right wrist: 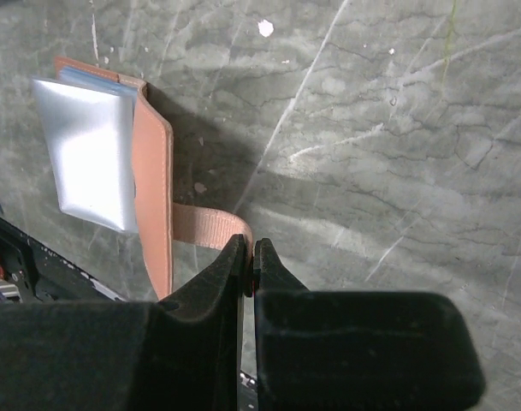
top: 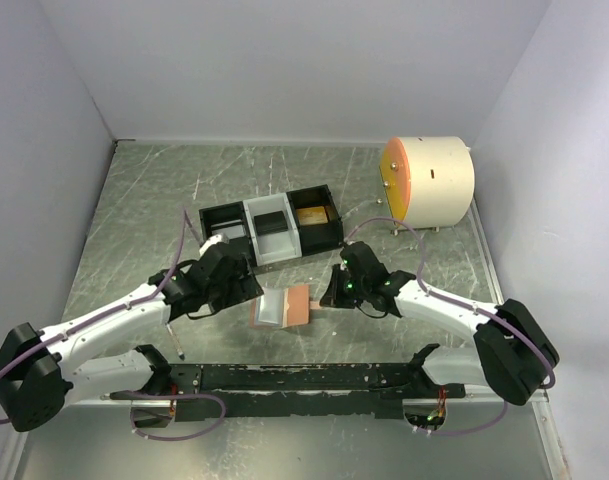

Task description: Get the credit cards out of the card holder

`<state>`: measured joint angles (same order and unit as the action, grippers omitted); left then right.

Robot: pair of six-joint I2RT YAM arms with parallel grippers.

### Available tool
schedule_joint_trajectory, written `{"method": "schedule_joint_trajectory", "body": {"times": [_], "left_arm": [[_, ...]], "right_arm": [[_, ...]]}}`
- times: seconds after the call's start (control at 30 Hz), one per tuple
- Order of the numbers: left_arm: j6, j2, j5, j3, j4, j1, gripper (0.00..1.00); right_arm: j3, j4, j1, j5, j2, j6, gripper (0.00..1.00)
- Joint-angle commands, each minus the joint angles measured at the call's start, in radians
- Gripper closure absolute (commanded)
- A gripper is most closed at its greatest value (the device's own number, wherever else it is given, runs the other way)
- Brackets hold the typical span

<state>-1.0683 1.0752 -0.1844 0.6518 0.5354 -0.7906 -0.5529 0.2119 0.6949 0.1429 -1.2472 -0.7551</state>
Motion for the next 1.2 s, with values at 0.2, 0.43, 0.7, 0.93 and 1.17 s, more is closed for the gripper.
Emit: {"method": "schedule_joint_trajectory", "body": {"times": [0.2, 0.43, 0.7, 0.93, 1.17], "left_arm": [[0.064, -0.002, 0.288, -0.135, -0.457, -0.042, 0.15], [0.065, 0.083, 0.223, -0.151, -0.491, -0.074, 0.18], [0.017, 0.156, 0.182, -0.104, -0.502, -0.124, 0.25], [0.023, 0.183, 0.191, -0.062, -0.567, -0.186, 0.36], [0.048, 0.286, 0.21, -0.009, -0.581, -0.227, 0.52]], "right_arm": [[0.152, -0.177, -0.007, 0.006, 0.061, 0.0, 0.95], [0.176, -0.201, -0.007, -0.02, 0.018, 0.028, 0.95], [0.187, -0.2, -0.006, -0.025, 0.034, 0.03, 0.94], [0.182, -0.2, -0.006, -0.019, 0.032, 0.032, 0.94], [0.175, -0.206, -0.007, -0.004, 0.065, 0.019, 0.9]]}}
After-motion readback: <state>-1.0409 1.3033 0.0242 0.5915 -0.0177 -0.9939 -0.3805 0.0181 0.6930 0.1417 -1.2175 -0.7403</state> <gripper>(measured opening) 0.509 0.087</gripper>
